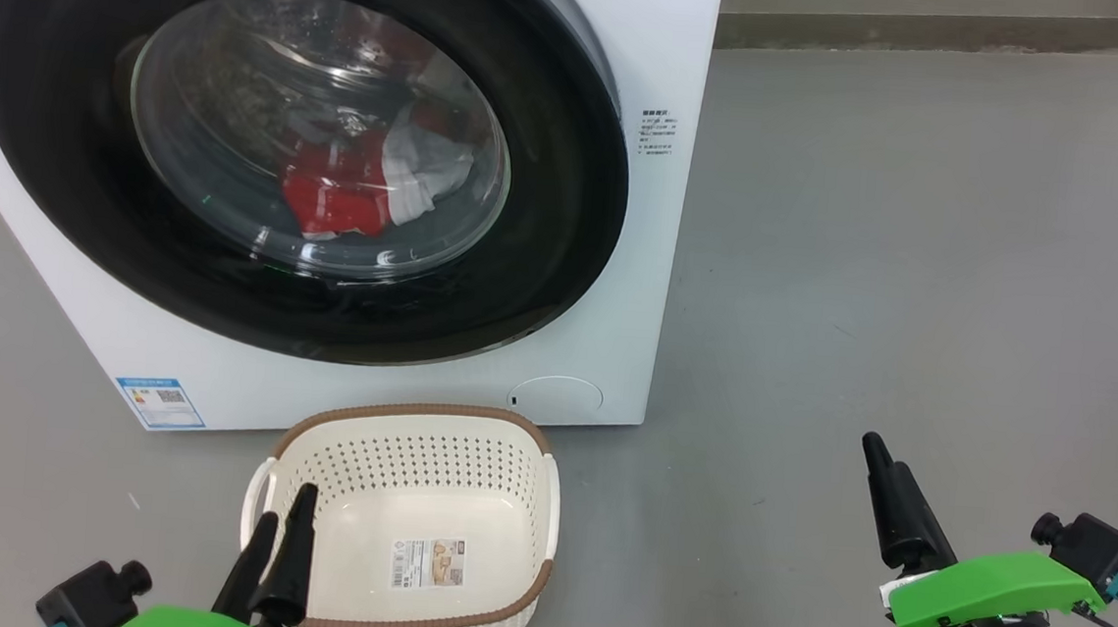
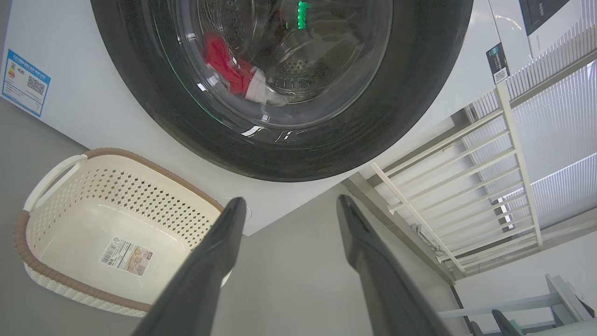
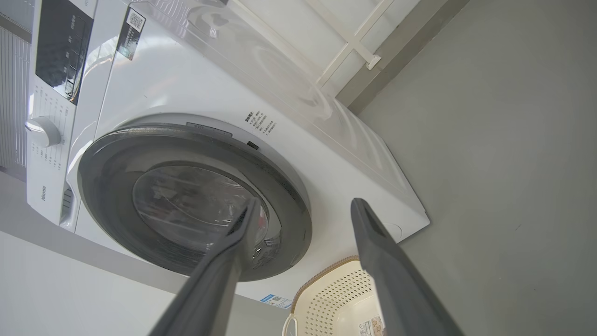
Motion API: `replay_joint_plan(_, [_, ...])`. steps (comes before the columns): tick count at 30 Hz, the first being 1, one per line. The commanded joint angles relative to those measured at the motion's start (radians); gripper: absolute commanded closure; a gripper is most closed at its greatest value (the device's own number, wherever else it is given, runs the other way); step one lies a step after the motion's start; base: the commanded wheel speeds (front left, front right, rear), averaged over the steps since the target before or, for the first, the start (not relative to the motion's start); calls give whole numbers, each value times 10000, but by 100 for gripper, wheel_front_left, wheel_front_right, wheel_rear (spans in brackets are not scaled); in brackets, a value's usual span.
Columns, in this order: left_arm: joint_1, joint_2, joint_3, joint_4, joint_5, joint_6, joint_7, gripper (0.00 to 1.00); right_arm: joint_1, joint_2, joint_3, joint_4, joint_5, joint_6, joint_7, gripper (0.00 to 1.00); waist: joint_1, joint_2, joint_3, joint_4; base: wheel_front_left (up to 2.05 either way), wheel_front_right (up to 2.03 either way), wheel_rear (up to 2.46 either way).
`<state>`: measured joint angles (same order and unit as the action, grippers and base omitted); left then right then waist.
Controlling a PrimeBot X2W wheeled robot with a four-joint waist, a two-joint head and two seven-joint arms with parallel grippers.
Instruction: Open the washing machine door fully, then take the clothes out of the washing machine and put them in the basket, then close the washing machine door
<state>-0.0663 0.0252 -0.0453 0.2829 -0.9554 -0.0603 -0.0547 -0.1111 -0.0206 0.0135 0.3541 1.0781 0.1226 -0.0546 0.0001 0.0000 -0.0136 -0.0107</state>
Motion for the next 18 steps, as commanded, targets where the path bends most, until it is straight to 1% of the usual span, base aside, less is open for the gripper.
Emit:
replay_joint_plan(1, [-491, 171, 116, -243, 174, 52, -84, 0, -602, -88, 136, -245, -191, 38, -107, 0, -1, 0, 0, 0, 0, 0, 0])
replay_joint_plan(11, [-714, 208, 18, -137, 1506, 325, -381, 0, -838, -119, 342, -329, -1368, 44, -401, 0, -1, 0, -14, -62, 0, 0, 0])
replay_joint_plan(18, [-832, 243, -29, -210, 2332, 410, -588, 0, -997, -140, 470, -357, -2117, 49, -605, 0, -1, 0, -33, -50, 0, 0, 0])
